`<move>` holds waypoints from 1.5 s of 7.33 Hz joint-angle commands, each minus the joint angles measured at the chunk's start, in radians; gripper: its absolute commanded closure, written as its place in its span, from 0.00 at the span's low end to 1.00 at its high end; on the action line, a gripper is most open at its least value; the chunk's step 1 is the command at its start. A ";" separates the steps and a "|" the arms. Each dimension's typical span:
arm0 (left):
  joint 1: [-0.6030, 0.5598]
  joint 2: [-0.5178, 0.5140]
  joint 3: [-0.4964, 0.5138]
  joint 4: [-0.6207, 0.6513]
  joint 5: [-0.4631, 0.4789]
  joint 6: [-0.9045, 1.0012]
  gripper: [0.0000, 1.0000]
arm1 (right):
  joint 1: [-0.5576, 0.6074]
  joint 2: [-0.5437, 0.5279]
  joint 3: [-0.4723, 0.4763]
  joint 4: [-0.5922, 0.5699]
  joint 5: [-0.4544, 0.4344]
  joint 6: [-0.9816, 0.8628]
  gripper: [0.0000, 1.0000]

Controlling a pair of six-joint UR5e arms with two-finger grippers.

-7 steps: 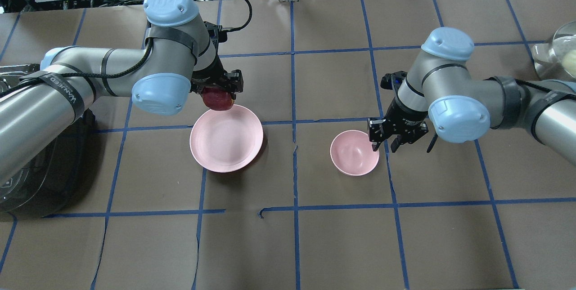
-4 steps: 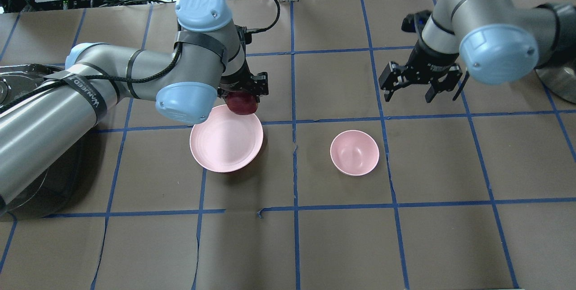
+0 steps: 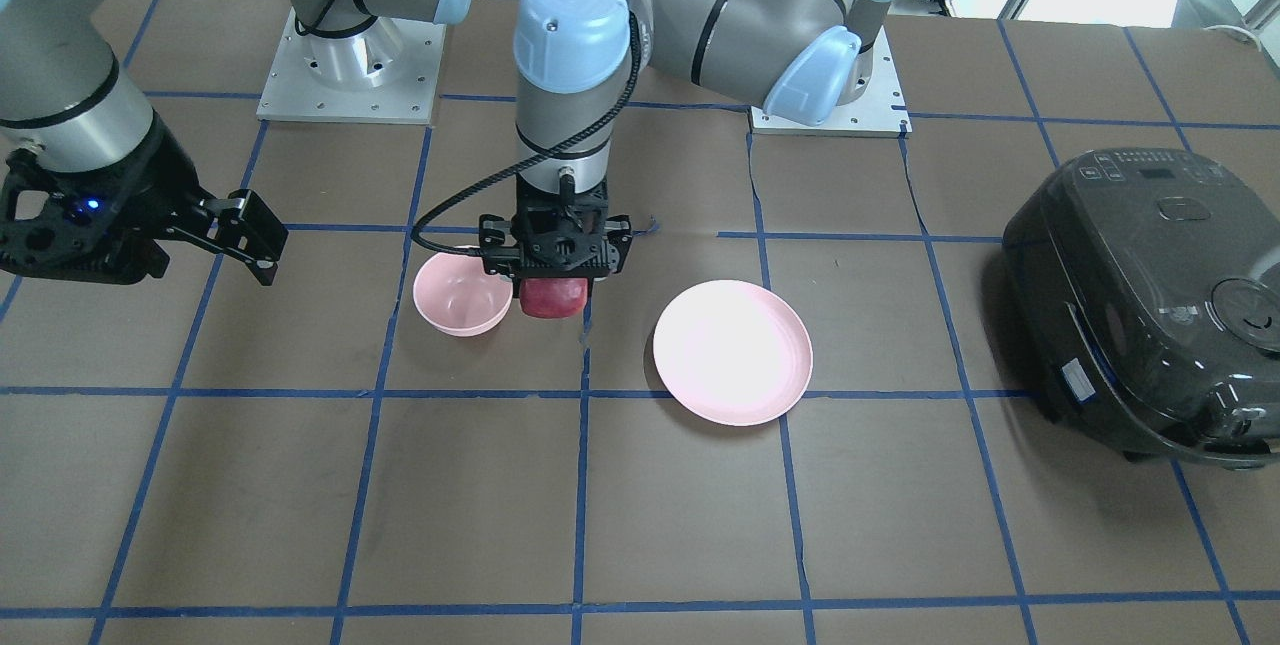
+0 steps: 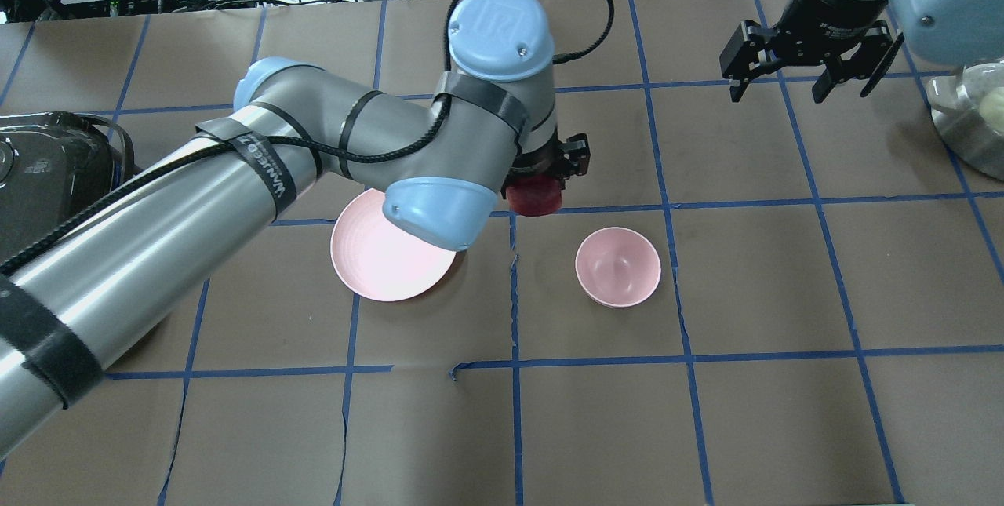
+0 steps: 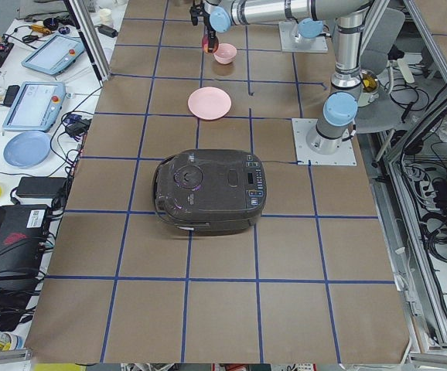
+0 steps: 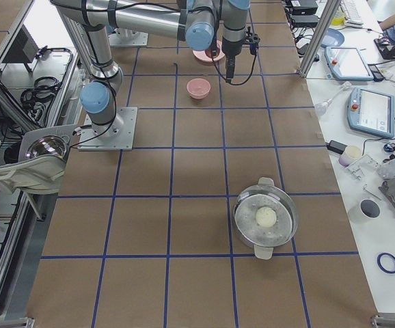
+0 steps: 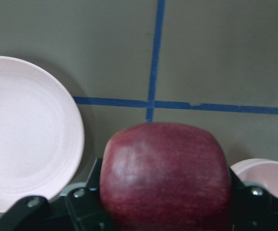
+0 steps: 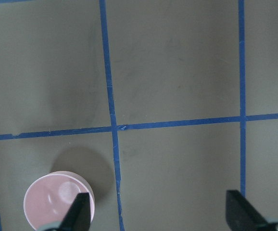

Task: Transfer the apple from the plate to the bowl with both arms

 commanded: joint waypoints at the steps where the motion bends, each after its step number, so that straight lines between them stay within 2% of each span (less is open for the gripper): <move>1: -0.098 -0.073 0.008 0.114 0.000 -0.113 1.00 | -0.014 -0.028 -0.009 -0.017 -0.010 0.001 0.00; 4: -0.135 -0.167 0.008 0.119 0.004 -0.138 1.00 | -0.054 -0.029 -0.016 -0.002 -0.007 0.001 0.00; 6: -0.155 -0.182 0.011 0.137 0.004 -0.138 0.93 | -0.054 -0.031 -0.016 0.000 -0.010 0.001 0.00; 7: -0.155 -0.190 0.011 0.146 0.004 -0.139 0.66 | -0.054 -0.032 -0.017 -0.006 -0.006 0.001 0.00; 8: -0.155 -0.200 0.011 0.163 -0.005 -0.144 0.26 | -0.054 -0.032 -0.017 -0.006 -0.003 0.001 0.00; 9: -0.155 -0.207 0.011 0.178 -0.006 -0.141 0.00 | -0.055 -0.031 -0.016 -0.012 -0.002 0.001 0.00; 11: -0.155 -0.166 0.019 0.185 -0.003 -0.132 0.00 | -0.055 -0.035 -0.017 -0.002 -0.009 0.001 0.00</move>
